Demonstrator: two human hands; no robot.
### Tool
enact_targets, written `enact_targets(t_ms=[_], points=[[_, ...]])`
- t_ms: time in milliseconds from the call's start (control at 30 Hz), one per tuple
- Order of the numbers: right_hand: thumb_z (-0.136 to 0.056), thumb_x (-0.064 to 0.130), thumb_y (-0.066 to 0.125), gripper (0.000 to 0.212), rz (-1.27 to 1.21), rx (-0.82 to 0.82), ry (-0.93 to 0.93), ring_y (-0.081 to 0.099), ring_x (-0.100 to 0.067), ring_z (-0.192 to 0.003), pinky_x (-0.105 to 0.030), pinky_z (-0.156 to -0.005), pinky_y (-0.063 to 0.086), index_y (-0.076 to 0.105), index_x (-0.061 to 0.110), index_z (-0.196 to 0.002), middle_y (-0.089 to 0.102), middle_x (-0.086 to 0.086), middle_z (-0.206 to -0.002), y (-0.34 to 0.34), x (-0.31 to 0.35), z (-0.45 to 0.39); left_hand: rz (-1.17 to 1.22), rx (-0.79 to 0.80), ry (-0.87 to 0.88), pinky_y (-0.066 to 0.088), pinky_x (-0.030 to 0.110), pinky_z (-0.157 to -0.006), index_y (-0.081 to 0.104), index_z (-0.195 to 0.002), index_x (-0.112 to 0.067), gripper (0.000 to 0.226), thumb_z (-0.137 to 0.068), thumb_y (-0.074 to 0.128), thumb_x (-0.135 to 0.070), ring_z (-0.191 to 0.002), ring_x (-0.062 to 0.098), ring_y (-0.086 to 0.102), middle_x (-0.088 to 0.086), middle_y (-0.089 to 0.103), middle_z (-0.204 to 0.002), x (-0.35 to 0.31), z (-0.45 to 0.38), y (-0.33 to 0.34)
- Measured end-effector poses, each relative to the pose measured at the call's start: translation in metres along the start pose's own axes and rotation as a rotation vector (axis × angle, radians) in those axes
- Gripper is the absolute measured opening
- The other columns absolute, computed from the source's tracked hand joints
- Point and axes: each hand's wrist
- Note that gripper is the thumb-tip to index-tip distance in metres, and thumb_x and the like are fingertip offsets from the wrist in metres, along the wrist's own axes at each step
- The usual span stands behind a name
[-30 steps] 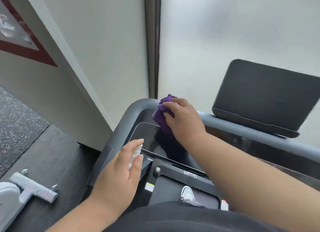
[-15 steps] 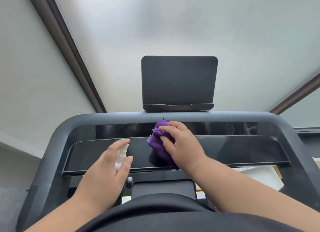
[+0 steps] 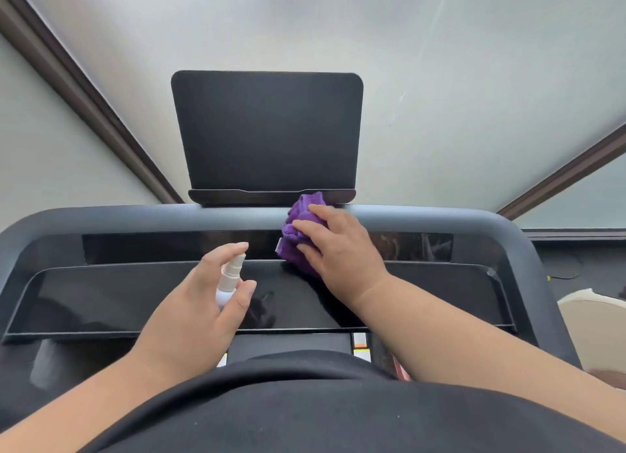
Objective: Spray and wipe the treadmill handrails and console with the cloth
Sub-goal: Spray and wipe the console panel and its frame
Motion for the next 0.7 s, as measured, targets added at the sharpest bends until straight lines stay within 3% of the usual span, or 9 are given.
enact_targets(t_ms=[67, 167, 267, 367, 467, 567, 700], points=[[-0.086, 0.034, 0.074, 0.034, 0.100, 0.034, -0.095, 0.059, -0.036, -0.108, -0.044, -0.093, 0.051, 0.070, 0.024, -0.117, 0.061, -0.007, -0.130, 0.014, 0.003, -0.008, -0.046, -0.014, 0.016, 0.040, 0.009, -0.063, 0.039, -0.136, -0.038, 0.048, -0.090, 0.056, -0.036, -0.081, -0.005, 0.058, -0.022, 0.055, -0.099, -0.007, 0.000, 0.005], [-0.088, 0.040, 0.069, 0.035, 0.146, 0.017, -0.063, 0.055, -0.034, -0.115, -0.042, -0.100, 0.044, 0.067, 0.028, -0.121, 0.058, -0.004, -0.133, 0.019, -0.007, -0.006, -0.076, -0.027, 0.021, 0.037, -0.002, -0.070, 0.046, -0.136, -0.026, 0.050, -0.090, 0.065, -0.022, -0.087, -0.018, 0.053, -0.023, 0.053, -0.101, -0.014, -0.001, 0.011], [-0.088, 0.042, 0.065, 0.035, 0.199, -0.014, -0.014, 0.053, -0.035, -0.113, -0.039, -0.105, 0.034, 0.066, 0.027, -0.120, 0.058, -0.006, -0.130, 0.006, -0.032, 0.002, -0.082, -0.006, -0.001, 0.039, 0.007, -0.060, 0.039, -0.134, -0.040, 0.054, -0.091, 0.066, -0.022, -0.084, -0.013, 0.056, -0.029, 0.051, -0.100, -0.024, -0.010, 0.017], [-0.089, 0.043, 0.063, 0.039, 0.213, -0.022, 0.107, 0.047, -0.034, -0.118, -0.037, -0.107, 0.026, 0.064, 0.028, -0.124, 0.056, -0.007, -0.132, -0.011, -0.062, 0.017, -0.042, 0.023, 0.008, 0.037, 0.013, -0.063, 0.031, -0.130, -0.053, 0.052, -0.093, 0.059, -0.031, -0.080, -0.005, 0.057, -0.026, 0.054, -0.096, -0.031, -0.021, 0.025], [-0.091, 0.043, 0.061, 0.041, 0.165, 0.011, 0.214, 0.036, -0.030, -0.126, -0.041, -0.111, 0.026, 0.061, 0.030, -0.130, 0.051, -0.005, -0.138, -0.015, -0.069, 0.024, -0.022, 0.018, 0.018, 0.039, 0.017, -0.063, 0.027, -0.132, -0.055, 0.050, -0.092, 0.052, -0.040, -0.075, -0.003, 0.057, -0.026, 0.053, -0.097, -0.031, -0.023, 0.025], [-0.093, 0.045, 0.057, 0.043, 0.184, 0.036, 0.182, 0.032, -0.033, -0.130, -0.044, -0.112, 0.024, 0.059, 0.028, -0.133, 0.049, -0.005, -0.141, -0.005, -0.050, 0.018, -0.007, -0.012, 0.001, 0.039, 0.018, -0.063, 0.029, -0.132, -0.056, 0.047, -0.091, 0.050, -0.044, -0.073, -0.003, 0.057, -0.025, 0.055, -0.094, -0.024, -0.018, 0.018], [-0.088, 0.043, 0.066, 0.046, 0.234, 0.025, 0.053, 0.030, -0.034, -0.130, -0.046, -0.110, 0.019, 0.061, 0.026, -0.131, 0.051, -0.006, -0.140, 0.018, -0.016, 0.005, 0.007, -0.022, -0.032, 0.042, 0.020, -0.066, 0.029, -0.131, -0.058, 0.046, -0.091, 0.049, -0.047, -0.075, 0.007, 0.058, -0.025, 0.057, -0.097, -0.013, -0.009, 0.005]])
Point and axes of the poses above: each hand's wrist, its own z-axis away from the middle knuckle, its own y-axis out of the palm, x = y × z
